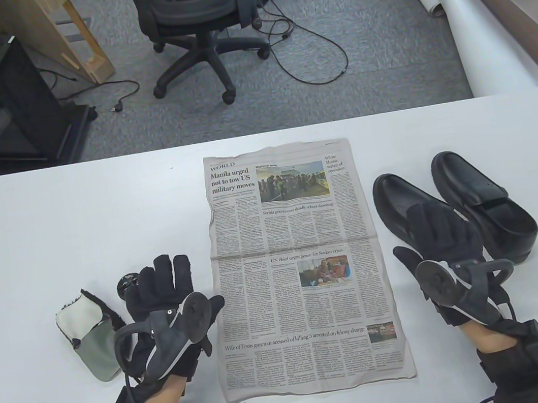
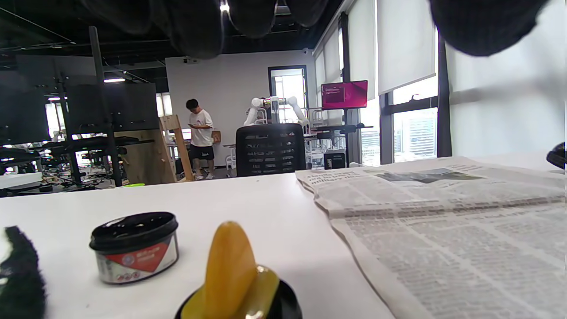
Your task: Dip and apply built-in sponge shoe polish on shoes
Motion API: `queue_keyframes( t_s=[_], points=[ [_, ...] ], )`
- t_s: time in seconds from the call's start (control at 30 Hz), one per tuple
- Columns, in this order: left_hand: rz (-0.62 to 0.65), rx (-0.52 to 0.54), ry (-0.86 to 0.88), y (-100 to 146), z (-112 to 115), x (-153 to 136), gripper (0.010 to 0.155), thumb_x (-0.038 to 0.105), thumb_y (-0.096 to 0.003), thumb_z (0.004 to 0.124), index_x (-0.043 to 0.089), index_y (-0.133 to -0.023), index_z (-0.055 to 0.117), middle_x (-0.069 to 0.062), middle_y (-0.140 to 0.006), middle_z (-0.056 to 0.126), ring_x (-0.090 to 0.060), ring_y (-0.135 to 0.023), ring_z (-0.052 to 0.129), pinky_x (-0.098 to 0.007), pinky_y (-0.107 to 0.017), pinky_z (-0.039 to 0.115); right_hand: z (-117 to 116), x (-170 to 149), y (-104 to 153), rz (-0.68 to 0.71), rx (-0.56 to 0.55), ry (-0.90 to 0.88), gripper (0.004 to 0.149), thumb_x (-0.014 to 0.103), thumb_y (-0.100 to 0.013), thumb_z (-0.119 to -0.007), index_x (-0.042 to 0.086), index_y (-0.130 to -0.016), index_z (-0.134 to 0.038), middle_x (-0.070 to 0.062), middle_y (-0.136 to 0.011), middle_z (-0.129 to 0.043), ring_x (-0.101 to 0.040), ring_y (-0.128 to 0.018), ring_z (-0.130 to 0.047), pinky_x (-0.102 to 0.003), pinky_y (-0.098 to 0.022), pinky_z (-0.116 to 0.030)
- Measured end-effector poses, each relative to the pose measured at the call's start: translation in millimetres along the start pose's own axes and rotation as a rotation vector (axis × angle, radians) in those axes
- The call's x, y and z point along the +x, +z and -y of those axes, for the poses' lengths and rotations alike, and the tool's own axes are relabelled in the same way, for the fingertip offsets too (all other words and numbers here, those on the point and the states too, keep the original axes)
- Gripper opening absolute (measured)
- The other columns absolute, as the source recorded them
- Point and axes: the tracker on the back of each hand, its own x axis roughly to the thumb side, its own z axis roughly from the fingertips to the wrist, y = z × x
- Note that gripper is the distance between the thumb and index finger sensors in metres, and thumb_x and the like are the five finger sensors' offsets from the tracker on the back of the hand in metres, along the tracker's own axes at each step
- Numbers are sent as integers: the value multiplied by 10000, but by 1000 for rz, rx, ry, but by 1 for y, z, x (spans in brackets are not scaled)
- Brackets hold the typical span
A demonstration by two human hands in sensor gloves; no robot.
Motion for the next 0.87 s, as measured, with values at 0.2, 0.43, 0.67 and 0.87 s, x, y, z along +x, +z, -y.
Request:
queue_keyframes(
  t_s=[0.2,0.43,0.67,0.87],
  points=[
    [40,-14,-55,1,5,4,988,781,-370,613,285,-1122,207,-102,-1238,182,-497,-1144,312,-777,-751,290,-5,16,6,69,57,49,861,656,-364,-565,262,-1111,-401,-105,-1148,-387,-540,-1021,-559,-713,-689,-547],
    [54,-27,-173,-1,12,7,932,809,-420,483,306,-1121,130,-103,-1241,72,-525,-1136,171,-814,-713,200,-17,23,9,110,115,91,892,671,-358,-525,280,-1117,-269,-122,-1154,-223,-590,-1036,-378,-743,-698,-448],
    [90,-136,-144,-6,18,7,936,814,-426,438,300,-1102,43,-94,-1213,-39,-520,-1115,52,-821,-690,138,-27,26,9,115,163,105,901,660,-365,-549,253,-1115,-258,-135,-1147,-211,-592,-1033,-350,-742,-697,-434],
    [94,-164,-150,-9,18,5,937,809,-433,466,301,-1103,53,-84,-1216,-28,-509,-1118,55,-802,-700,125,-33,25,9,116,185,113,909,660,-364,-552,246,-1113,-246,-135,-1146,-203,-589,-1034,-339,-742,-697,-428]
  ],
)
